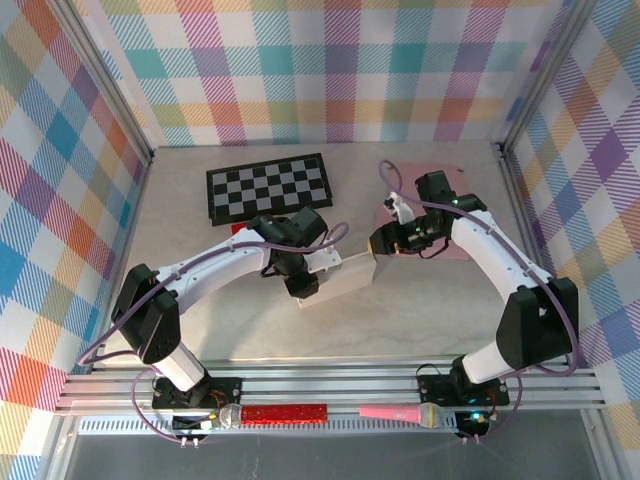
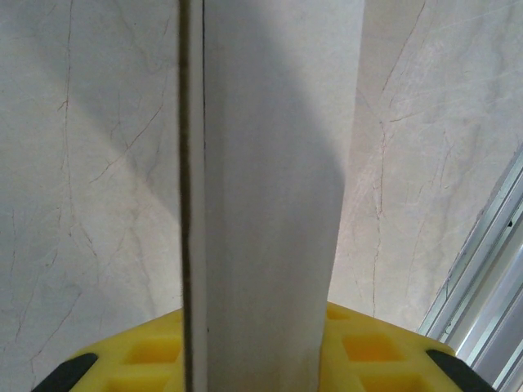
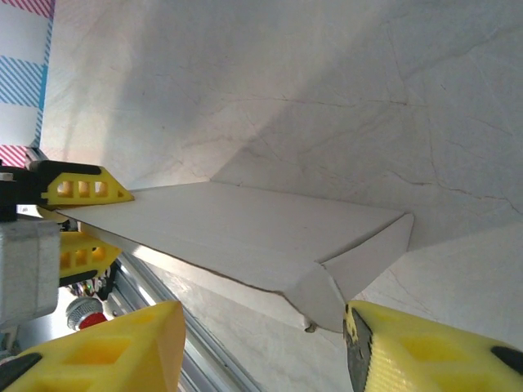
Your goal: Fold the paper box
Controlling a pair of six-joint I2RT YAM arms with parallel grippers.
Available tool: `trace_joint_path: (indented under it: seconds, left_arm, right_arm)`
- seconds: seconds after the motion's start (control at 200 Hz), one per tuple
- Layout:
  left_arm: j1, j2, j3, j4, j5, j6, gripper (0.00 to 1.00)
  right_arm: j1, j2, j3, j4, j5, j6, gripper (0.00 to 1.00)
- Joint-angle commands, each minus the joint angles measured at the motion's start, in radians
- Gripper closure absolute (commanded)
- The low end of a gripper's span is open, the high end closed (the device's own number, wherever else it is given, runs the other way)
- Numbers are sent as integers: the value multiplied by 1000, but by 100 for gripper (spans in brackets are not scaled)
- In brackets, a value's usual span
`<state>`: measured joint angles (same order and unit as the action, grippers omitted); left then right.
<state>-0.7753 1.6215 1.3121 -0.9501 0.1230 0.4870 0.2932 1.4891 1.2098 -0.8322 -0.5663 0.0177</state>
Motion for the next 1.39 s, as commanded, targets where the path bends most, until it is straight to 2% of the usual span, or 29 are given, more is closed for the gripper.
trace_joint_path:
  seconds: [0.0, 0.165, 0.48, 0.755, 1.13, 1.39]
  left_arm:
    - [14, 10, 17, -58, 10, 14, 71]
    - [18, 15, 21, -59, 11, 15, 71]
    - [25, 17, 22, -58, 19, 17, 72]
    - [27, 20, 21, -56, 27, 19, 72]
    - [27, 16, 23, -56, 32, 18, 72]
    - [27, 20, 29, -56, 33, 18, 72]
  right_arm:
    - [18, 12, 21, -11, 26, -59, 46]
    - [34, 22, 33, 4, 6, -56, 47]
    - [36, 0, 12, -10, -8, -46, 57]
    - [47, 16, 38, -30, 49, -56, 68]
    - [90, 33, 62, -51, 150, -72, 74]
    - [101, 32, 67, -35, 198, -50, 84]
